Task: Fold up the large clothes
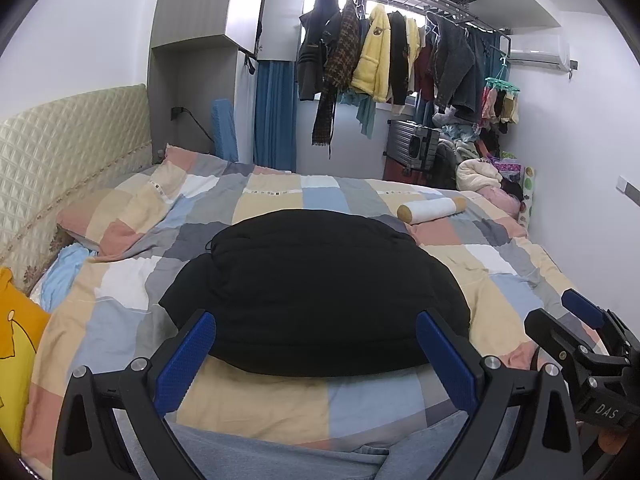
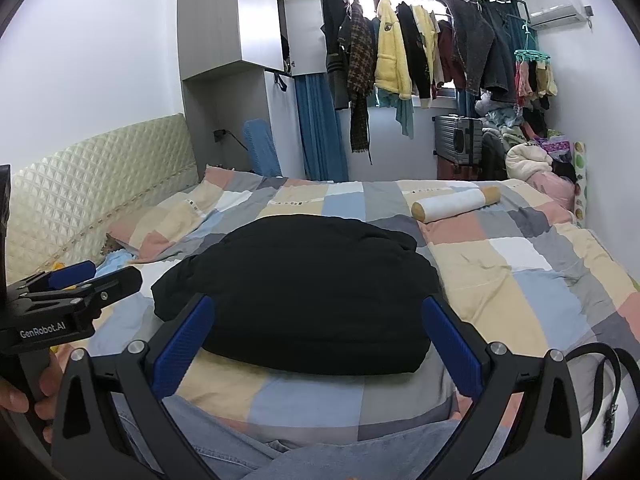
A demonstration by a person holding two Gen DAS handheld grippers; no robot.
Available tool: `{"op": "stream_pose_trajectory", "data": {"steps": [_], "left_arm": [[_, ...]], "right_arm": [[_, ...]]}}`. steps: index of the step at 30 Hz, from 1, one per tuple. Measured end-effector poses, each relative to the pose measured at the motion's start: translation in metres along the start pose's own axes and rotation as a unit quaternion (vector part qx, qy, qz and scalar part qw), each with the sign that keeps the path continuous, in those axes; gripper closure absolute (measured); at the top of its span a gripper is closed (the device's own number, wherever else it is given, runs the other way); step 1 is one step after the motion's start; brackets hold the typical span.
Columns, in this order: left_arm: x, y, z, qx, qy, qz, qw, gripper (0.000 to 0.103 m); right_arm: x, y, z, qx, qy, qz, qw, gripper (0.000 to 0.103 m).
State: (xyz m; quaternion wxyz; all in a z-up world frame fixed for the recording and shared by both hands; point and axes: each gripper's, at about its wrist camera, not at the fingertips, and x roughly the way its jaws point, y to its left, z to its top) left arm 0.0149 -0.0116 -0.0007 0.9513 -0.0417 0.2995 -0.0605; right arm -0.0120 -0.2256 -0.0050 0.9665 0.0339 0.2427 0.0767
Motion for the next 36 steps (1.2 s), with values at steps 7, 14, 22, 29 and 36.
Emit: {"op": "stream_pose_trajectory", "data": {"steps": [7,14,22,29,36], "left_arm": [[-0.0009,0.0027,-0.0003,-0.004,0.001,0.002,1.0,0.002],[-0.0021,0.0034,-0.0007,-0.006,-0.001,0.002,1.0,0.002],[-0.005,0.0047,-0.0028,-0.007,-0.003,0.006,1.0,0.002],[-0.0065,0.0051,-0.0026,-0.004,0.0,0.001,1.0,0.002],[-0.0045,0.0067,-0.0013,-0.008,0.004,0.006,0.9999,0.002]], "right_arm": [[-0.0005,-0.0003,-0.0004,0.0,-0.001,-0.002,1.0,0.0],[-0.0011,0.0004,-0.0009,-0.001,-0.002,-0.004,1.0,0.0],[-0.0004,-0.0007,-0.001,-0.003,0.004,-0.004,1.0,0.0],[0.0001,-0.0016,-0.0011,-0.002,0.002,-0.008,1.0,0.0],[0.0043,-0.0046,-0.0039,-0.002,0.009,-0.009,1.0,0.0]]}}
